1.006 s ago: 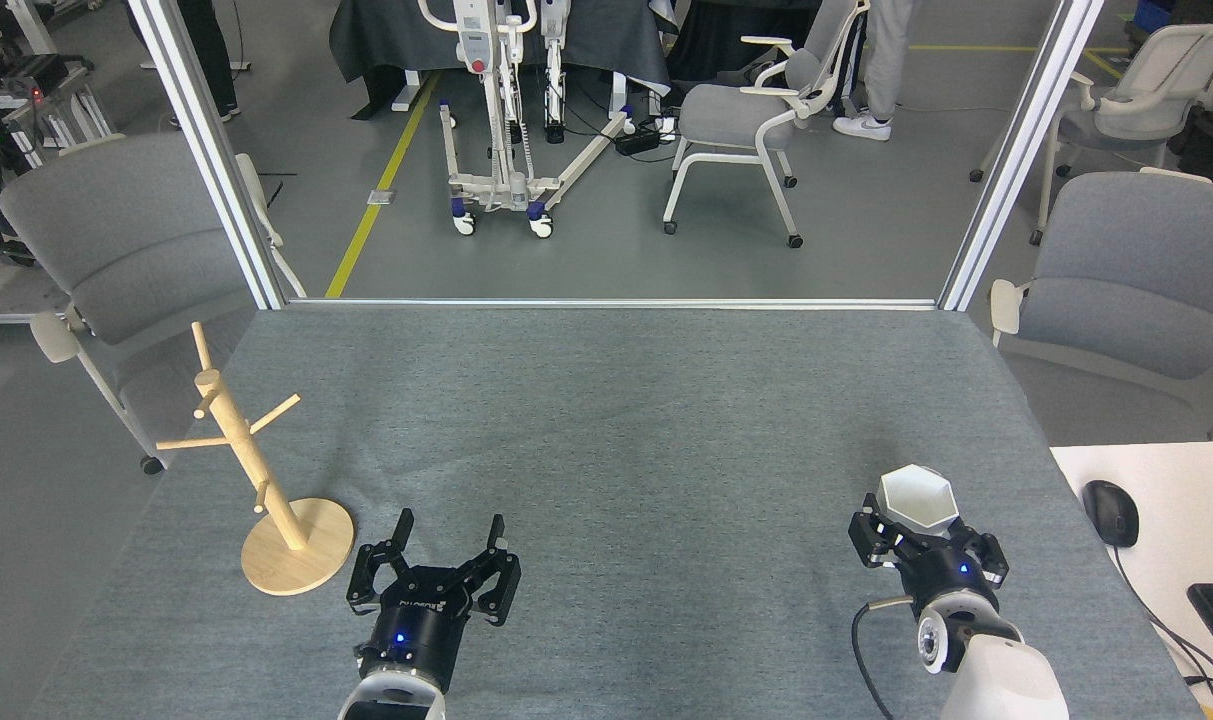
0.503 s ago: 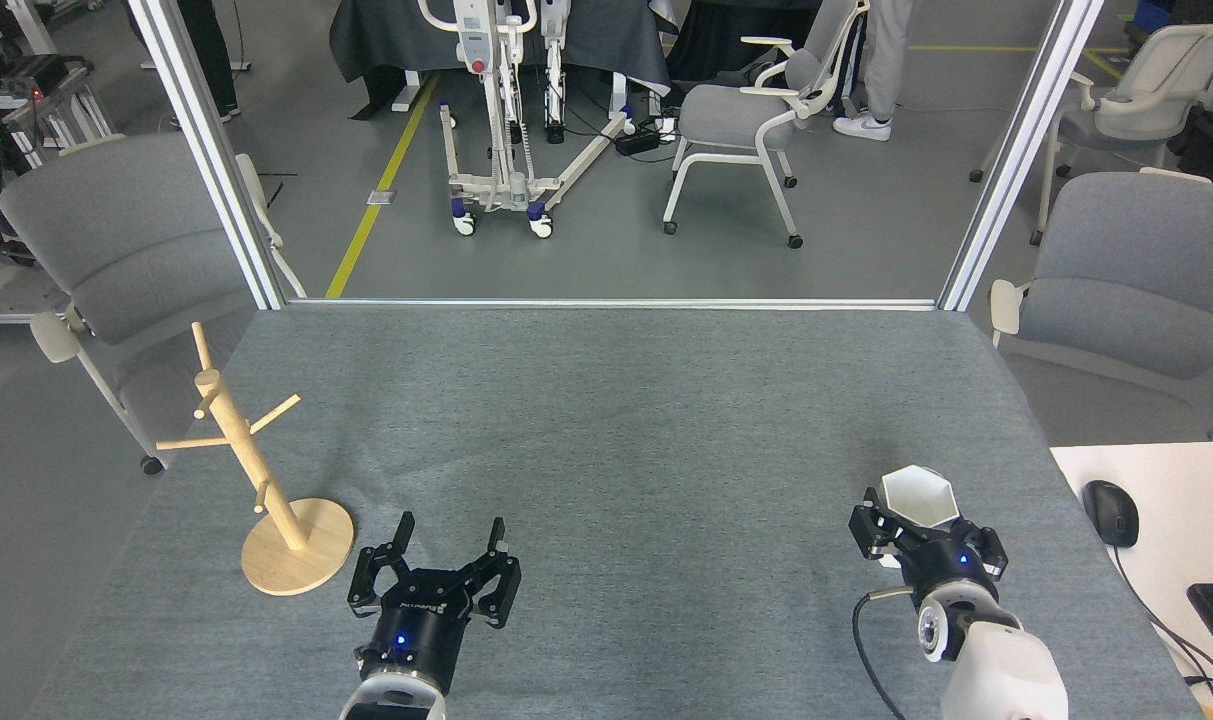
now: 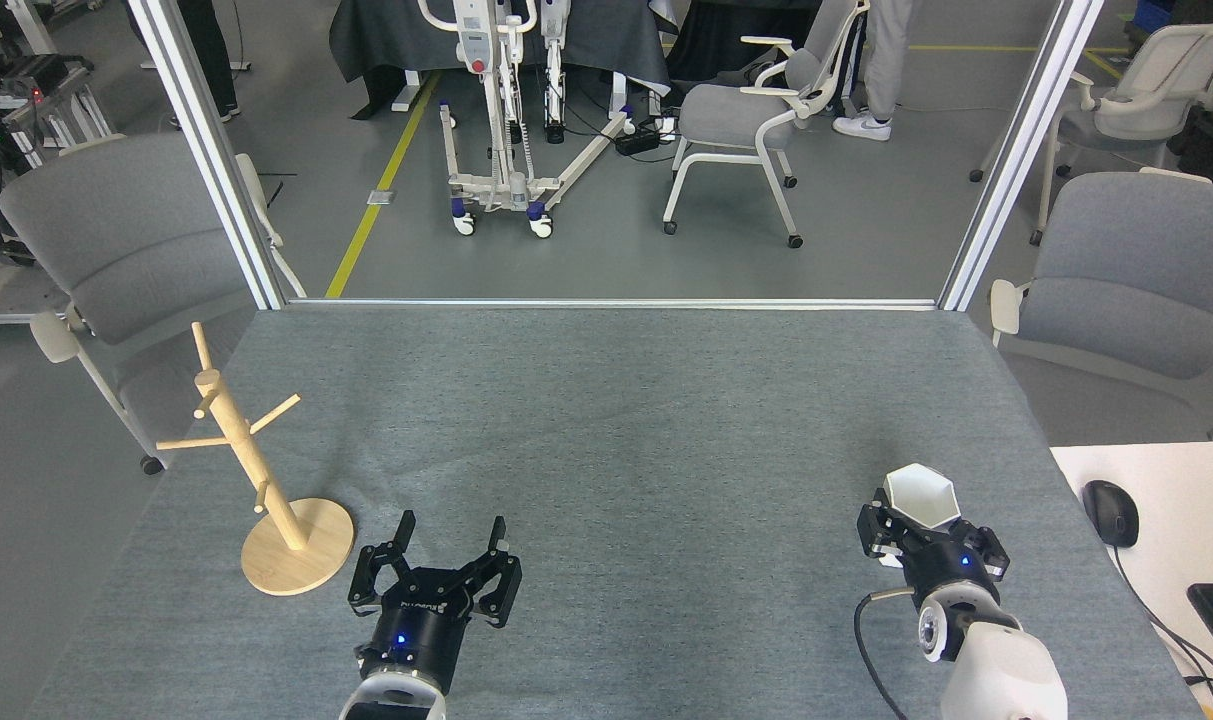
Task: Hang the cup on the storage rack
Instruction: 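Close the right gripper on the white cup's rim and lift it, then carry the cup with the right gripper toward the left gripper, then grasp the cup with the left gripper and release the right gripper, then move the cup with the left gripper beside the wooden stand's peg, then hook the cup onto the stand's peg and open the left gripper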
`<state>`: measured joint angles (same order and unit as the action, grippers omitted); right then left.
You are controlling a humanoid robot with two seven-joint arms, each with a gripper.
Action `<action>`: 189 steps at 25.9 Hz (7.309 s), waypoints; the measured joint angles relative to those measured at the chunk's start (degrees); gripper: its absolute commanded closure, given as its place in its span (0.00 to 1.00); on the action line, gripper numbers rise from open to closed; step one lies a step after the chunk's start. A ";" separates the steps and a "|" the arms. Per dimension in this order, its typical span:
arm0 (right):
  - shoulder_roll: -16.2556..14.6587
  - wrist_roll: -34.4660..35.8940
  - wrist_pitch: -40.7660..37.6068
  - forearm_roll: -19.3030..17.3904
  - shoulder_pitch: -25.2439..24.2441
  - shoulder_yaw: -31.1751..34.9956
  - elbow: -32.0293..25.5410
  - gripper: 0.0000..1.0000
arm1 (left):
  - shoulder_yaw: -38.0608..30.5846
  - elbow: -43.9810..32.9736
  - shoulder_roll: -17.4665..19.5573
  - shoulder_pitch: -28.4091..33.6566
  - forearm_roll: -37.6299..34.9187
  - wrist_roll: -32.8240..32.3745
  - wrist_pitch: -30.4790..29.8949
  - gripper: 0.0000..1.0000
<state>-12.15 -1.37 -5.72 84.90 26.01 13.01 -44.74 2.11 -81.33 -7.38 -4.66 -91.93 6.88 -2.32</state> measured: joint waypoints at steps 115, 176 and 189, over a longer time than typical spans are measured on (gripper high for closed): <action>13.86 -9.20 46.34 8.41 -18.34 -45.21 -45.63 0.02 | 26.43 22.20 0.28 -20.99 7.04 -6.78 -22.08 1.00; 3.13 2.38 -5.87 -6.03 -25.09 -0.48 -46.64 0.01 | -25.97 -3.59 16.35 -4.88 -17.41 -14.93 -13.75 1.00; 2.47 2.32 -5.98 -5.98 -25.12 -0.47 -45.89 0.01 | -22.75 -1.16 15.60 -5.47 -20.28 -15.28 -14.00 0.02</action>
<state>-9.68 0.95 -11.70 78.92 0.89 12.54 -90.62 -20.64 -82.49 8.21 -10.13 -112.22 -8.40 -16.32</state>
